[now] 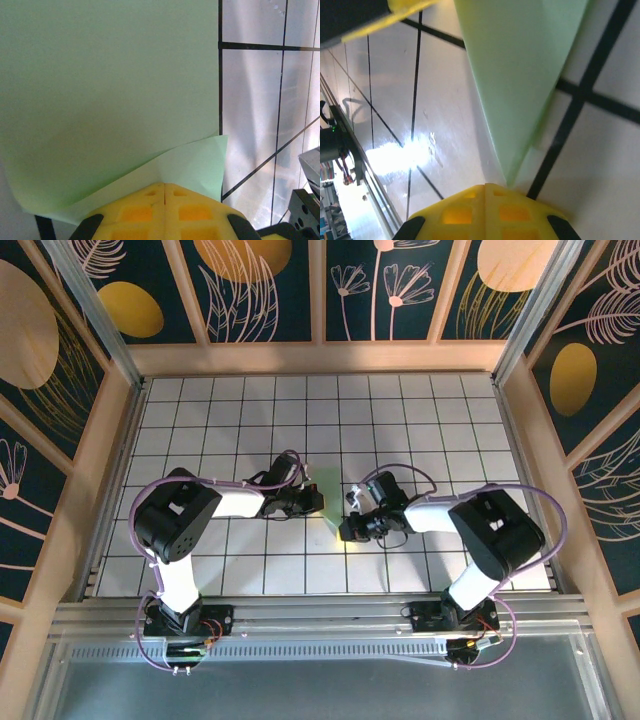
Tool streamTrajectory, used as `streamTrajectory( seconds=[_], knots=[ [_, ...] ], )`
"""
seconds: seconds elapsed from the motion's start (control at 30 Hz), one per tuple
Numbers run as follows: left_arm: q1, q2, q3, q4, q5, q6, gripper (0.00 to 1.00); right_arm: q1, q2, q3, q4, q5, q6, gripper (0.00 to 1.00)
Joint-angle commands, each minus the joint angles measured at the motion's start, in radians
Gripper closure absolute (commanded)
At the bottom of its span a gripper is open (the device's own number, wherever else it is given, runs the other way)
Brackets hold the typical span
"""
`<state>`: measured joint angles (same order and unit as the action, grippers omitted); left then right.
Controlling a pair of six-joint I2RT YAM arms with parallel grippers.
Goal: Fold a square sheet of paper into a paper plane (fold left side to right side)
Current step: Third fold the triangle at the center of the table.
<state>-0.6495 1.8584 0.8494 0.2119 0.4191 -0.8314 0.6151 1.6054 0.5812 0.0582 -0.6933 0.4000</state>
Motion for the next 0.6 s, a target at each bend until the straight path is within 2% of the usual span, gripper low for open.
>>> streamTrajectory(
  seconds=[0.0,0.17,0.57],
  knots=[
    [0.001,0.044,-0.003,-0.080,-0.071,0.020,0.98,0.004,-0.087,0.029,-0.092,-0.021,0.000,1.00],
    [0.002,0.044,0.001,-0.075,-0.066,0.018,0.98,-0.003,-0.108,0.081,-0.053,-0.023,0.016,1.00],
    [0.001,0.045,0.007,-0.068,-0.057,0.017,0.98,-0.003,0.096,0.172,0.010,0.103,0.026,1.00]
  ],
)
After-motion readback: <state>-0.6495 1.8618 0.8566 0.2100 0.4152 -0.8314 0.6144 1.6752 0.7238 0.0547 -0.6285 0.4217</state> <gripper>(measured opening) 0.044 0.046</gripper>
